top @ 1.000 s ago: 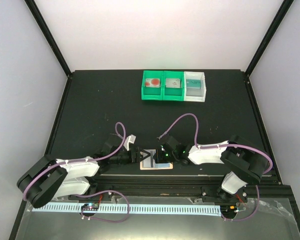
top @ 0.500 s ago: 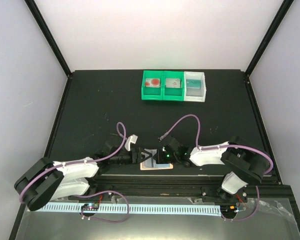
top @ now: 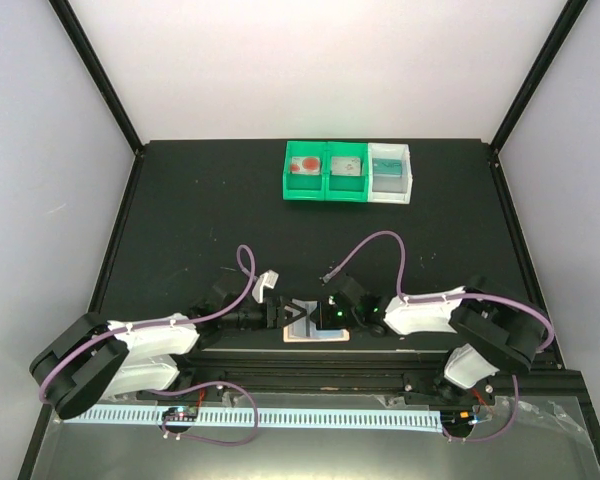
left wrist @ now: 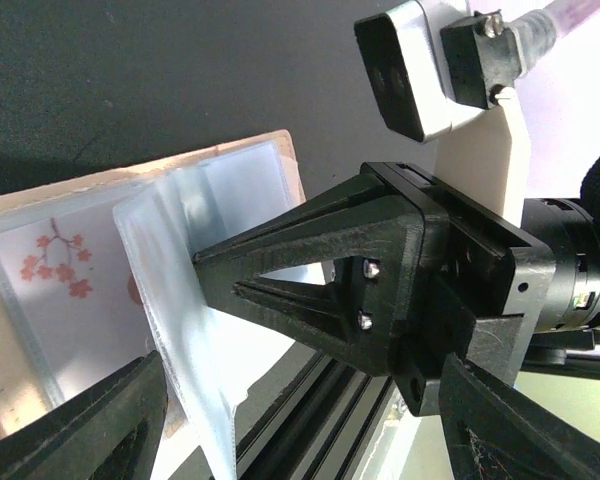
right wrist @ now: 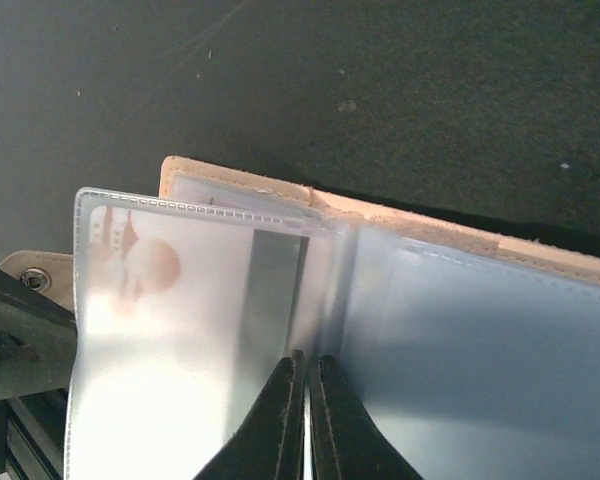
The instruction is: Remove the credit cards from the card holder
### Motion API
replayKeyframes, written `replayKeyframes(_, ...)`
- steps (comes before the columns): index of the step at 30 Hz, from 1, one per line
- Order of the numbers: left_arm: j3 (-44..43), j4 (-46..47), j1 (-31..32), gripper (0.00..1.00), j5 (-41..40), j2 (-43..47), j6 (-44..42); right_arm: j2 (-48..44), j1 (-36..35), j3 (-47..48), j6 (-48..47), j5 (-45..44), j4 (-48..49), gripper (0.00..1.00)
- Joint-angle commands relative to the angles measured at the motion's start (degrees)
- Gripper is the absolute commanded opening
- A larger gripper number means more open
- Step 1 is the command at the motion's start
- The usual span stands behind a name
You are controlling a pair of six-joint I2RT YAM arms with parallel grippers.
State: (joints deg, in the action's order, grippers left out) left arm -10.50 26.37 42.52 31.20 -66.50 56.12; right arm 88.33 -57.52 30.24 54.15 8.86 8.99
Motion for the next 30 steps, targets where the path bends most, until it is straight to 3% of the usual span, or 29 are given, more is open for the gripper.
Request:
replayKeyframes(1, -2.2, 0.0, 0.5, 0.76, 0.3, -0.8, -0.8, -3.0, -0.4, -0.9, -0.5, -2.2, -4.2, 0.09)
replayKeyframes(9, -2.4, 1.7, 0.7, 0.75, 0.6, -2.6, -0.9, -8.4, -0.4, 0.1, -2.5, -6.6, -10.4, 0.23)
replayKeyframes(15, -2.2, 2.1, 0.8, 0.75, 0.6, -3.4, -0.7, -10.4, -0.4, -0.1, -3.8, -6.4, -11.7, 0.22)
replayKeyframes(30, -1.5, -3.3, 0.8, 0.76, -4.3, -0.4, -2.4, -1.8, -0.4, 2.5, -3.5, -0.2, -6.9, 0.16)
